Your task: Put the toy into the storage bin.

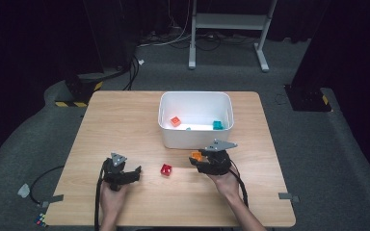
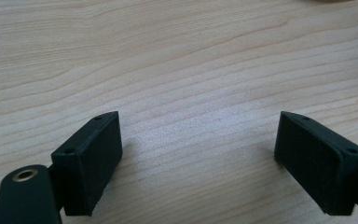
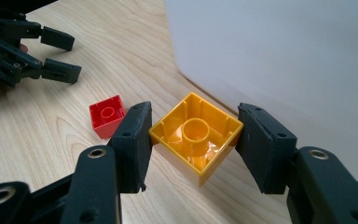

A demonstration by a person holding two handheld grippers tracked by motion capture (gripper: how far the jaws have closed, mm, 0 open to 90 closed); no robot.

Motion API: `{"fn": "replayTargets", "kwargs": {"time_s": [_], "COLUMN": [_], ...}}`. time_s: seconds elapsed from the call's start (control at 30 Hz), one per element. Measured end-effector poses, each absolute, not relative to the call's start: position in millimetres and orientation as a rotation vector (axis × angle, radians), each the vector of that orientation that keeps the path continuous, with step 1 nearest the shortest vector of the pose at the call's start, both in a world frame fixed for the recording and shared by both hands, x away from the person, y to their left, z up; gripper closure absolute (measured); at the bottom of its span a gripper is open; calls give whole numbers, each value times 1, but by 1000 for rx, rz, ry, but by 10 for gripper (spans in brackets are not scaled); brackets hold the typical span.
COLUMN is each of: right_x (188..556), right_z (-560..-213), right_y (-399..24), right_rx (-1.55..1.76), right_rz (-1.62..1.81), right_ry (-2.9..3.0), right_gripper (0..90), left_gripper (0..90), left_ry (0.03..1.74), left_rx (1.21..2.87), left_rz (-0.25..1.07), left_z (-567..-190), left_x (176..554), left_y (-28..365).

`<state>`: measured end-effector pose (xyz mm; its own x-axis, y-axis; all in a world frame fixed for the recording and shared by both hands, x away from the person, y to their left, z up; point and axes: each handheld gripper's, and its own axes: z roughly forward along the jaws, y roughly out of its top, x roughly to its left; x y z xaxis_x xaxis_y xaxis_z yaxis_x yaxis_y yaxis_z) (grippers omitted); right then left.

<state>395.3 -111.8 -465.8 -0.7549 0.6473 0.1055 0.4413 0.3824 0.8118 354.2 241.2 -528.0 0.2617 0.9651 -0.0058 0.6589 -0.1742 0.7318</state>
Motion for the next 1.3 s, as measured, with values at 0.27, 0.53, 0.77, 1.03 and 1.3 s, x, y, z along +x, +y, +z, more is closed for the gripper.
{"fn": "replayTargets", "kwargs": {"time_s": [0.27,0.53,0.77,1.03,1.3], "right_x": [396,398,400,402,405], "right_z": [-453,-440,-429,-415,-400], "right_y": [-123,-128,-133,-137,-137], "right_rx": [962,952,957,939,910], "right_rz": [1325,1347,1369,1383,1393], "right_ry": [2383,2367,2360,2345,2308], "right_gripper": [464,464,465,465,466], "left_gripper": [151,151,151,151,151], "left_ry": [1468,1468,1468,1468,1468], "left_rx": [1914,1914,1914,1914,1914], "left_rz": [632,632,632,632,632], "left_z": [-528,-528,-528,-528,-528], "left_x": [354,354,354,354,354], "left_y": [241,241,241,241,241]}}
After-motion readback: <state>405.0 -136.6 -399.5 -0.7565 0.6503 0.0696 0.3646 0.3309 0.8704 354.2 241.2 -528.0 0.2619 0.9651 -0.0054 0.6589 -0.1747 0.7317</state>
